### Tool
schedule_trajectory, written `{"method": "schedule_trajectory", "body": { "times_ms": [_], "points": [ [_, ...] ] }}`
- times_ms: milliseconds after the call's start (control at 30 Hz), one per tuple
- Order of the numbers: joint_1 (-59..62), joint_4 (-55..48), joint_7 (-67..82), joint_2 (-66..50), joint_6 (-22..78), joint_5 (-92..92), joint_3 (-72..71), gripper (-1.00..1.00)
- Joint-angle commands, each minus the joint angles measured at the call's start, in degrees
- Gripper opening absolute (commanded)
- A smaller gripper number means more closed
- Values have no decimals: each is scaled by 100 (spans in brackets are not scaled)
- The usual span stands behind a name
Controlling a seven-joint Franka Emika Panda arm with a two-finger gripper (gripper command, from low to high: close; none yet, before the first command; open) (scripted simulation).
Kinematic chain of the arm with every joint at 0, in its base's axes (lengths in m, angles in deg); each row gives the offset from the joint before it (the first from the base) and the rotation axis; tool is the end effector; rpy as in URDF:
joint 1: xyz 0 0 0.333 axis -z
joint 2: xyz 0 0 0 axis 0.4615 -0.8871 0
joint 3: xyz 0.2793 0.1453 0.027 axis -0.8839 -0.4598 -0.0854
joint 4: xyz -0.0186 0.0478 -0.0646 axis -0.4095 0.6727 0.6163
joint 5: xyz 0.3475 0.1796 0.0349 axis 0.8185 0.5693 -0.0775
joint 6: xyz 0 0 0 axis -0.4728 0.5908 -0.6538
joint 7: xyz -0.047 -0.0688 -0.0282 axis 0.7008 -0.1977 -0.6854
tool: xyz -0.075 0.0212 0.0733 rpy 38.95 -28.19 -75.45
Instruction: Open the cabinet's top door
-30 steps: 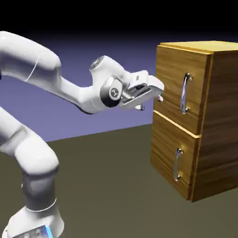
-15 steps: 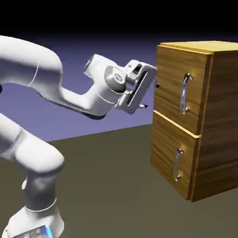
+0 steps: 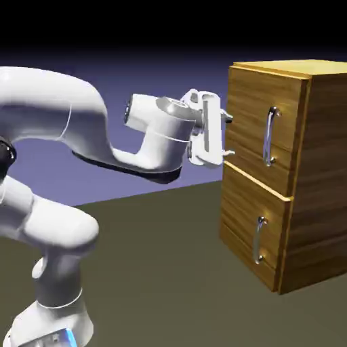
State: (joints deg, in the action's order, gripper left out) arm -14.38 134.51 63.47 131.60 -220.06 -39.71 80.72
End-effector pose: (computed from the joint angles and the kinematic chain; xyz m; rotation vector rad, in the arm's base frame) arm 0.3815 0.0061 0.5218 1.4088 1.4030 1.0508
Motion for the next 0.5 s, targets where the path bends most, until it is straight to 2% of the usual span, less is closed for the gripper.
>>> {"method": "schedule_trajectory", "body": {
  "times_ms": [0,467],
  "points": [
    [-86,-31,83,29,27,-250,89,0],
    [-1295,-460,1238,435,409,-3739,1337,0]
  ]
}}
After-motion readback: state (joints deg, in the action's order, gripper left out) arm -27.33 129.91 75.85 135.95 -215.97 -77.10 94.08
